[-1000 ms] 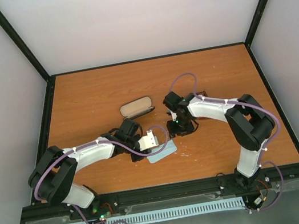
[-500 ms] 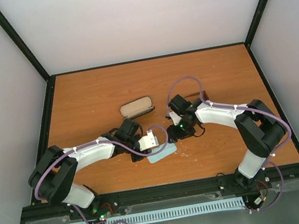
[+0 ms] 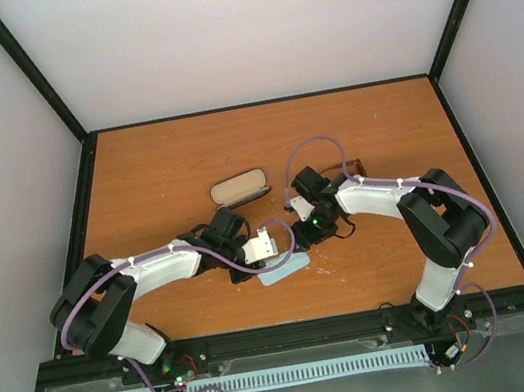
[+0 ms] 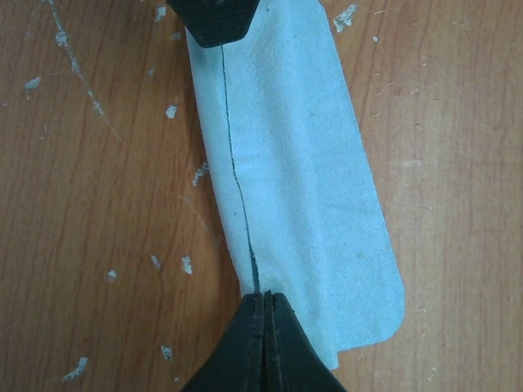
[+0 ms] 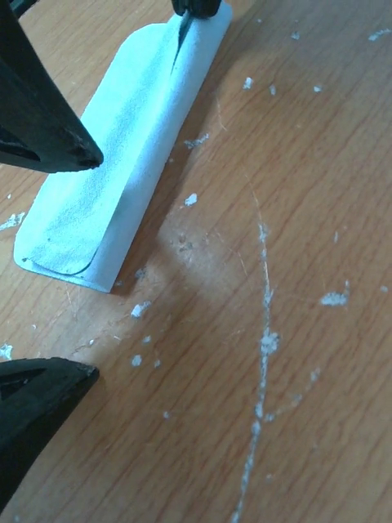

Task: Organize the sunglasses
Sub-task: Pick up the glasses cleaning cloth from the center of the board.

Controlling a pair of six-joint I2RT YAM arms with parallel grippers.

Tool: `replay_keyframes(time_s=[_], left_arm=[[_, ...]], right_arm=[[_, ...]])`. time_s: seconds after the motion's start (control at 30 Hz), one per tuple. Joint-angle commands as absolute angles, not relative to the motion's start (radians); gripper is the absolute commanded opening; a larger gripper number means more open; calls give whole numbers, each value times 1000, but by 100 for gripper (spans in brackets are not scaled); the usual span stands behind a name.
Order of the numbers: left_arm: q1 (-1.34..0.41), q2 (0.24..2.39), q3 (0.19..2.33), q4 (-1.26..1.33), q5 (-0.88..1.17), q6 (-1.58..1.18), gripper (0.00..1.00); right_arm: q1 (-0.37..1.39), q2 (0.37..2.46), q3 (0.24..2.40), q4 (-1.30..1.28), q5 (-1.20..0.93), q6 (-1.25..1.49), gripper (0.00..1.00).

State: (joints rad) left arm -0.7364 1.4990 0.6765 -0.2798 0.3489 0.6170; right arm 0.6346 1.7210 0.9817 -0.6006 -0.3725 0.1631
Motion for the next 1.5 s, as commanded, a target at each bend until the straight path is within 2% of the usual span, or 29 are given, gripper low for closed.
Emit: replay_keyframes(time_s=[0.0, 0.1, 0.33, 0.5, 0.83, 0.97, 1.1, 1.17, 1.33, 1.4, 1.47], left_arm=[[-745, 1510, 683, -265, 360, 627, 1], [-745, 1513, 685, -266, 357, 627, 1], [-744, 1521, 687, -268, 356, 627, 1], [-744, 1528, 695, -270, 355, 626, 1], [-744, 1532, 700, -274, 352, 630, 1], [-745, 1533, 698, -272, 353, 628, 1], [-745, 1535, 698, -267, 350, 625, 2], [-744, 1536, 698, -264, 340, 617, 12], [-742, 1517, 687, -246, 293, 597, 55], [-733, 1493, 676, -233, 278, 590, 62], [-708, 1474, 673, -220, 286, 576, 62]], right_arm=[[632, 1747, 990, -577, -403, 111, 58], [632, 1760, 990, -582, -421, 87, 48], [632, 1764, 969, -584, -424, 54, 45], [631, 1777, 968, -583, -425, 48, 33], [631, 1794, 977, -567, -436, 55, 20], [630, 1792, 975, -557, -450, 62, 5], [629, 1790, 976, -550, -464, 67, 3], [628, 1790, 974, -543, -469, 74, 3], [624, 1778, 958, -532, -459, 95, 3], [624, 1776, 956, -534, -453, 98, 3], [624, 1775, 954, -536, -446, 98, 3]])
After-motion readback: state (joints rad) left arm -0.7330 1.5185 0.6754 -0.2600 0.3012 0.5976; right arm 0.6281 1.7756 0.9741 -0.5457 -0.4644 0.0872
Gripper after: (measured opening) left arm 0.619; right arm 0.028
